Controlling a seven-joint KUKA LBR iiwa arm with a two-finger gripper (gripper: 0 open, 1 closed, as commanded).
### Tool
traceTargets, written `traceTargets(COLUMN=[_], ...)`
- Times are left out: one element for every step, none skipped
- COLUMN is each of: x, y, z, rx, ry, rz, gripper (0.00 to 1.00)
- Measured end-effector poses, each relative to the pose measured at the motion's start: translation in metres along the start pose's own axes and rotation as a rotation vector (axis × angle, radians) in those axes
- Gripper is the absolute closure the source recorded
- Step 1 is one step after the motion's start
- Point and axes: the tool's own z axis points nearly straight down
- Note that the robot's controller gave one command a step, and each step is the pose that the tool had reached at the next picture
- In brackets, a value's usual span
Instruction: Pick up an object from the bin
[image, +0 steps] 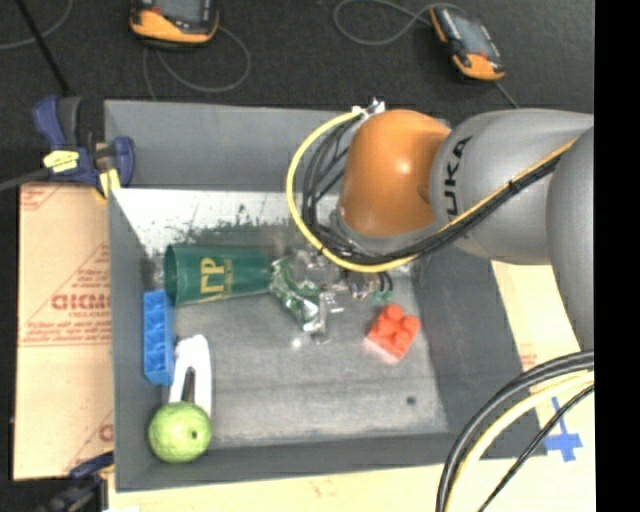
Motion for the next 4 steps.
traceTargets(x=[-0.009, -0.018, -0.02, -0.03], y=[-0.038, -0.06, -0.069, -0.064], z=[0.022, 0.04, 0.06, 0.08], rx=[0.006, 0.005, 0.006, 0.007], ry=[-0.001, -0.001, 0.002, 0.005], rz=[-0.038, 0.015, 0.011, 0.072], gripper=[0.0, 0.0, 0.0, 1.0])
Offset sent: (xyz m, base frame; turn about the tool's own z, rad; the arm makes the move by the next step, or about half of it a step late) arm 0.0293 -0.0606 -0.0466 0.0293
